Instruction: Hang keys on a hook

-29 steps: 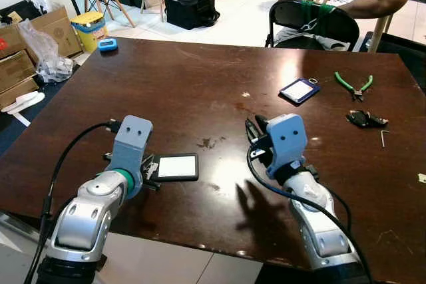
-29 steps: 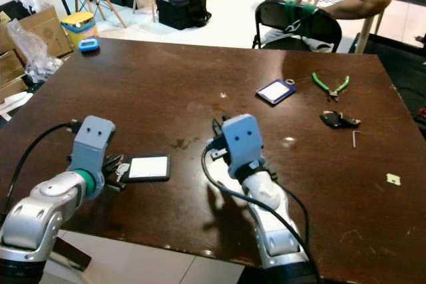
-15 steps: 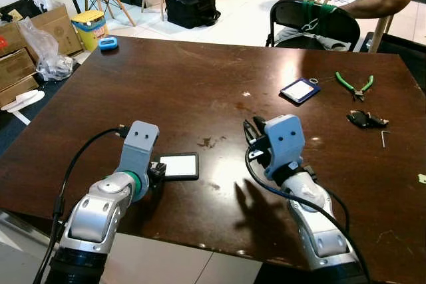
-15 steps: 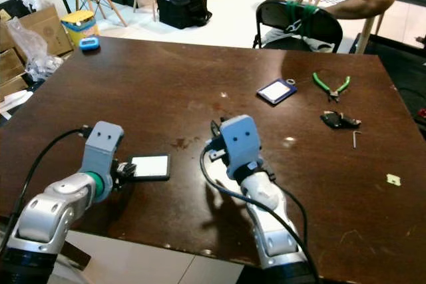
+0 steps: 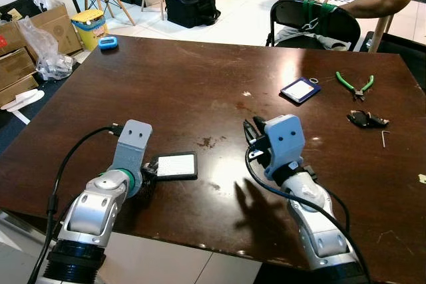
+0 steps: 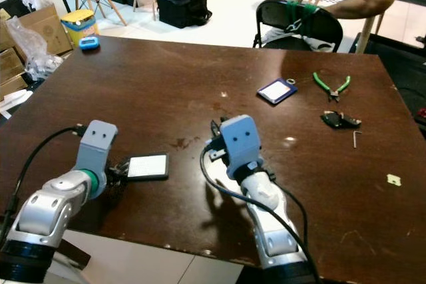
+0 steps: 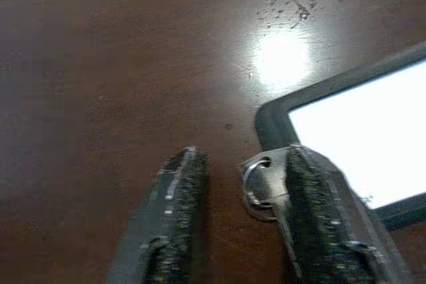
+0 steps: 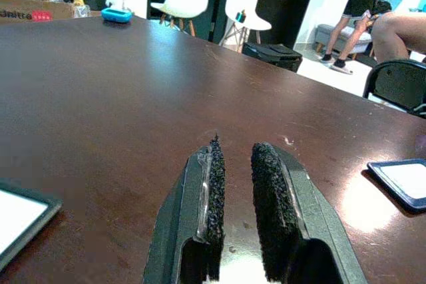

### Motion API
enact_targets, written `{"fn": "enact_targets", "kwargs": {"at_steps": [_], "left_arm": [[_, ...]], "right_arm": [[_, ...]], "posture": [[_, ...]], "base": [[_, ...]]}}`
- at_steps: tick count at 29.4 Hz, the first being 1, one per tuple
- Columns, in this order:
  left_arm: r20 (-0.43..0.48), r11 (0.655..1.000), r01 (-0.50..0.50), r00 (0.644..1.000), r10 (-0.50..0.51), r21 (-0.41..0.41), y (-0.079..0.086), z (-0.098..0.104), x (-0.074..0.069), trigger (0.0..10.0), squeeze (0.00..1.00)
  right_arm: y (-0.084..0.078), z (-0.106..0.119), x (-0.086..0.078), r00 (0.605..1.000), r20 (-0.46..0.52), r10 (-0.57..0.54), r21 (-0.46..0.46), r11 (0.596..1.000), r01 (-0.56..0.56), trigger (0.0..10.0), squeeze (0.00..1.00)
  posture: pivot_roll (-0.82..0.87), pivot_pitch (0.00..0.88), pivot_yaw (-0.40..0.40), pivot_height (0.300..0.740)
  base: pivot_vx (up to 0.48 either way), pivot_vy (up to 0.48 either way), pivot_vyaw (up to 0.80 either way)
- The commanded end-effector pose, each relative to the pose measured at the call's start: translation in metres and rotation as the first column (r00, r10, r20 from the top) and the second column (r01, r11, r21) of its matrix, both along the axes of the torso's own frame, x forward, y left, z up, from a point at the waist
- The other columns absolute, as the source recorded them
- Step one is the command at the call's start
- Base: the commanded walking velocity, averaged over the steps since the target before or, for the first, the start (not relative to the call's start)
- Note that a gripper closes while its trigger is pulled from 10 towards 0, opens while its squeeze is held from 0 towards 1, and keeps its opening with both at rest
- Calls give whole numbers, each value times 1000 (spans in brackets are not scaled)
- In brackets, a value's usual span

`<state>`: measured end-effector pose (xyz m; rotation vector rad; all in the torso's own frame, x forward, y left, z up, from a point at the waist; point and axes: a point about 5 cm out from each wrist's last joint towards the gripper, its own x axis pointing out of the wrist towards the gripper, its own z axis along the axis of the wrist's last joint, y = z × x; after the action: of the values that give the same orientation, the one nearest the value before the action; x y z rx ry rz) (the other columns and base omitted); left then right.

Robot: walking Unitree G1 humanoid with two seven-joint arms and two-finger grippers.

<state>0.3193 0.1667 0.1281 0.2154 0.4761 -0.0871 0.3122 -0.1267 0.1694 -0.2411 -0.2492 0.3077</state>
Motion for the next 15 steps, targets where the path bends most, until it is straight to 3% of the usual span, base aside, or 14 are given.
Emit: {"fn": "enact_targets", "kwargs": {"at_steps": [1, 15], "left_arm": [[-38, 1000, -18, 999, 19, 23, 7, -11, -4, 0, 0], [-56, 1000, 4, 998, -2, 29, 7, -21, -9, 0, 0]], "right_arm": [[2, -1, -1, 1000, -7, 10, 4, 1000, -10, 10000, 0], [2, 0, 0, 1000, 0, 13, 0, 1000, -13, 10000, 0]], "posture": [[-120, 92, 140, 740], [-124, 77, 135, 740]], "base": [[0, 0, 0], [0, 0, 0]]}}
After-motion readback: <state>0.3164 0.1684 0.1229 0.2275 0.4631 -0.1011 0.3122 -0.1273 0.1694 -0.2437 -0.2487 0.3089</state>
